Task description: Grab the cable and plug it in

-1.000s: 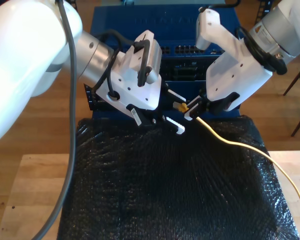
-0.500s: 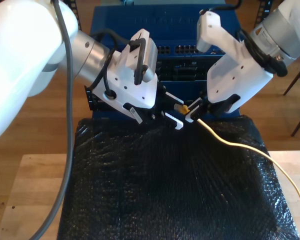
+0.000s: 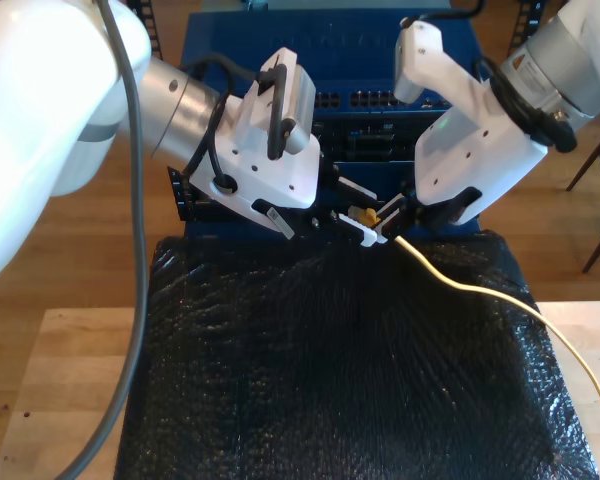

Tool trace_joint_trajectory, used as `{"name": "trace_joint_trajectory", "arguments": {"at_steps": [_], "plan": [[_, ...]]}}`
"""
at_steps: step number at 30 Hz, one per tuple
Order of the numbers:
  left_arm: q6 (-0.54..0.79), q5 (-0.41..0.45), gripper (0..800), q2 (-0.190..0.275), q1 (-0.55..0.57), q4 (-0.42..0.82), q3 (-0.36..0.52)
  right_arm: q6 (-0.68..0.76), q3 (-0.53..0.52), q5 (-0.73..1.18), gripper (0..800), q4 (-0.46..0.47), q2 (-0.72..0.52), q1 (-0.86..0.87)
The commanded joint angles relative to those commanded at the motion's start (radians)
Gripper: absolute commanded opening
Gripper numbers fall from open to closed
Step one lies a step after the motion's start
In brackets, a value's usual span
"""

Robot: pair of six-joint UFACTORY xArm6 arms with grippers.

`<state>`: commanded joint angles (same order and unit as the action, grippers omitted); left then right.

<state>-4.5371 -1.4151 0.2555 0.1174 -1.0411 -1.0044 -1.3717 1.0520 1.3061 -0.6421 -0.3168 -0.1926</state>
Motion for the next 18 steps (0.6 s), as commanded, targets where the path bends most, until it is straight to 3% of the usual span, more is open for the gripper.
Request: {"name": "trace_joint_trajectory", "arguments": {"at_steps": [18], "plan": [[0.005,0.008,380,0.0,-0.018,-0.002,0.002,0.0,0.0,0.0,4,0.002,-0.003,0.005]]}}
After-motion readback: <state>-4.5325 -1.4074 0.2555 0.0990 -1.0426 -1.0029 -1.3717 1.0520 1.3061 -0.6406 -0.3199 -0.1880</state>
